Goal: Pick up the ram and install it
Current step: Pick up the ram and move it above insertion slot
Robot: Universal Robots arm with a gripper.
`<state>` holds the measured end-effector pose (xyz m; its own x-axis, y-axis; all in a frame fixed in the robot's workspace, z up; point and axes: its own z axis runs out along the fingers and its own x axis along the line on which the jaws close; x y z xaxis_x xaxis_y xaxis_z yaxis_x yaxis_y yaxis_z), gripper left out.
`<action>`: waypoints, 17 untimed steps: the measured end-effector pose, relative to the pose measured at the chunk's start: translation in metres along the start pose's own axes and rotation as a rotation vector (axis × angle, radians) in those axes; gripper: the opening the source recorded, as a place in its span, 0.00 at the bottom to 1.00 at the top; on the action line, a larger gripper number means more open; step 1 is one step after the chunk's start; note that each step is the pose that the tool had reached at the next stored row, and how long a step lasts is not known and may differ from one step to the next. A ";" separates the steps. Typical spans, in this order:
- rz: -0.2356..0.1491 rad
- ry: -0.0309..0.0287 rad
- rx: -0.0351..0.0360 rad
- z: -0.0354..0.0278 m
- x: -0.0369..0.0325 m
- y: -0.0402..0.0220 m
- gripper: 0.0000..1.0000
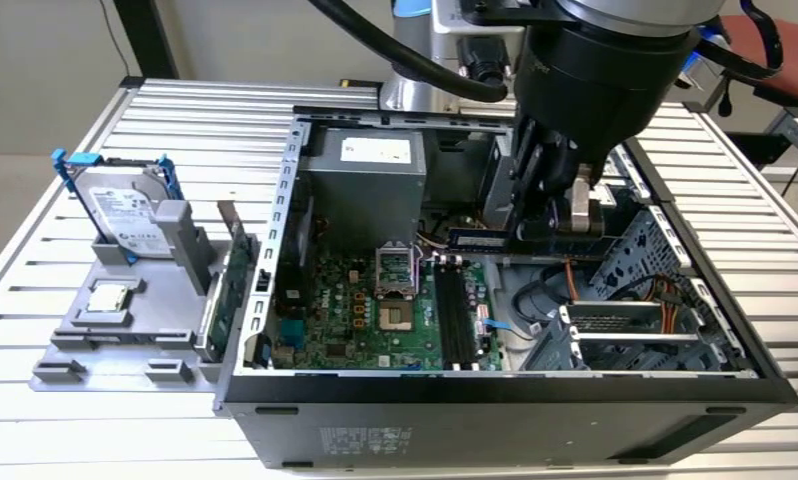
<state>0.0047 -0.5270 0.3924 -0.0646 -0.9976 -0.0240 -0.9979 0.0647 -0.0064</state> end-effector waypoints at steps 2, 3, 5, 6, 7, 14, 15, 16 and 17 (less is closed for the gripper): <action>0.000 0.0001 0.0000 0.0001 -0.0042 0.0002 0.00; 0.000 0.0001 0.0000 0.0001 -0.0070 0.0004 0.00; 0.000 0.0000 0.0000 0.0003 -0.0136 0.0009 0.00; 0.000 0.0001 0.0000 0.0004 -0.0171 0.0011 0.00; 0.000 -0.0001 0.0000 0.0005 -0.0206 0.0013 0.00; 0.000 0.0001 0.0000 0.0010 -0.0425 0.0027 0.00; 0.000 0.0001 0.0000 0.0011 -0.0454 0.0029 0.00; 0.000 0.0000 0.0000 0.0011 -0.0483 0.0031 0.00; 0.000 0.0001 0.0000 0.0012 -0.0512 0.0033 0.00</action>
<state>0.0047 -0.4757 0.3925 -0.0646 -0.9976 -0.0238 -0.9979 0.0647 -0.0063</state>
